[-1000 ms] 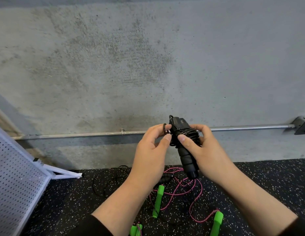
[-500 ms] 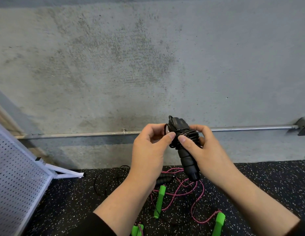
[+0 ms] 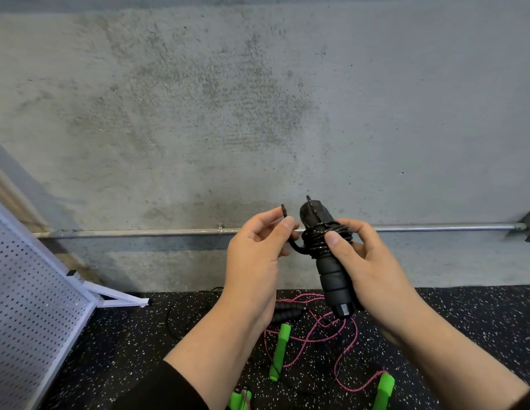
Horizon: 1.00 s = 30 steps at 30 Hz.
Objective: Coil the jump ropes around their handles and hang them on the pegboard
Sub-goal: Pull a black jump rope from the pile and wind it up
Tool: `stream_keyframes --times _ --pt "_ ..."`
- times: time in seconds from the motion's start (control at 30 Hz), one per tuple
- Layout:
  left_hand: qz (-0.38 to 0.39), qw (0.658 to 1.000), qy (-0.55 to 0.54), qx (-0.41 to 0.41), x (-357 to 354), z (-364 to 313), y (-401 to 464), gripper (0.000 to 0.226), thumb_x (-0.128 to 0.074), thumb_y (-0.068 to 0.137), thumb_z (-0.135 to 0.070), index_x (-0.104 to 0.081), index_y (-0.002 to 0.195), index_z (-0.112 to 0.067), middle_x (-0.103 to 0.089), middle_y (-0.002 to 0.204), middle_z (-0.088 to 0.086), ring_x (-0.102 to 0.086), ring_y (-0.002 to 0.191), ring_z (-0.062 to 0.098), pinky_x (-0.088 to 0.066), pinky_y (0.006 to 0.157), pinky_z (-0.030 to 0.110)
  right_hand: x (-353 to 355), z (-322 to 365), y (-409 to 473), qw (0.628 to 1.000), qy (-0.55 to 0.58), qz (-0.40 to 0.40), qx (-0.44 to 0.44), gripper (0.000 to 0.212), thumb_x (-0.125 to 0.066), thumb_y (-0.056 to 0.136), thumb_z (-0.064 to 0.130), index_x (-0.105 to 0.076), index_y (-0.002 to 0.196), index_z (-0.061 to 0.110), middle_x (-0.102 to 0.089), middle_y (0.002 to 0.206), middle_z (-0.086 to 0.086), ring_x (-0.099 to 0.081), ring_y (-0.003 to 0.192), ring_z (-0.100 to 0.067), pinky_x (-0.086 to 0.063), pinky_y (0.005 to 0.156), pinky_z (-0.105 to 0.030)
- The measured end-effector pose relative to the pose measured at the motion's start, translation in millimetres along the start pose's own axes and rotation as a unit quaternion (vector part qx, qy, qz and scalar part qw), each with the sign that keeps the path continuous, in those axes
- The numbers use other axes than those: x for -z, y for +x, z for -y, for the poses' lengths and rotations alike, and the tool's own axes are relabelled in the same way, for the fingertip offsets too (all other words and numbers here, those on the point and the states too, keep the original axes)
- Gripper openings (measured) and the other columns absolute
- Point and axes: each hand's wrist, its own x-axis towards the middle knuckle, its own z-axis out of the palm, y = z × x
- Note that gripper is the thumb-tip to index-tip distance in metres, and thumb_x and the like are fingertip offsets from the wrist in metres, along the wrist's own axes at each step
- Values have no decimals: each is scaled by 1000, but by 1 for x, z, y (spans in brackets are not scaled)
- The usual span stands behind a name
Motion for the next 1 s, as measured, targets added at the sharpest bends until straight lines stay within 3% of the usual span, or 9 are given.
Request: stream_keyframes --times 0.3,0.57,0.67,0.73,0.8,0.9,1.0 --pt "49 997 52 -15 0 -4 -1 18 -74 89 -6 -76 100 -20 -68 80 -7 -55 69 3 -46 68 21 2 -1 0 1000 6 28 -2 49 -66 75 52 -60 119 31 -74 84 -1 -67 68 -11 -54 59 -26" --pt "49 998 22 34 1 -5 0 23 -74 87 -3 -80 95 -24 -66 90 1 -56 81 11 -42 71 29 4 -1 0 996 -63 39 39 44 -57 77 62 -55 120 53 -74 98 5 -70 85 -6 -52 71 -19" --pt "56 997 30 37 0 -6 -2 23 -74 86 -2 -79 96 -22 -67 84 -4 -56 73 7 -42 70 27 3 -2 1 997 -68 25 26 43 -43 82 73 -59 115 50 -75 98 8 -70 92 -9 -56 84 -32" --pt "61 996 49 35 -2 -5 -4 22 -74 86 -3 -78 102 -18 -69 85 -4 -56 70 3 -43 68 22 2 -5 2 999 -50 15 -5 46 -43 86 80 -61 112 47 -75 98 5 -71 96 -17 -55 90 -44" --pt "62 995 79 28 -3 -4 -6 22 -75 86 -3 -78 103 -18 -71 88 -1 -58 70 1 -45 63 14 2 -8 5 999 -13 7 -43 34 -51 92 68 -65 108 42 -75 102 1 -70 101 -24 -54 95 -51" --pt "77 990 112 29 -6 -3 -9 22 -74 87 -2 -78 101 -18 -73 88 -1 -60 70 -2 -44 60 11 3 -10 5 997 12 -1 -71 23 -53 98 47 -67 107 31 -74 106 -1 -68 98 -15 -52 97 -45" --pt "75 988 133 22 -8 -2 -10 22 -75 86 -2 -79 99 -19 -72 84 -3 -59 68 -3 -44 59 11 2 -13 5 996 25 2 -80 32 -57 96 52 -65 109 25 -75 94 3 -68 84 -8 -56 77 -28"
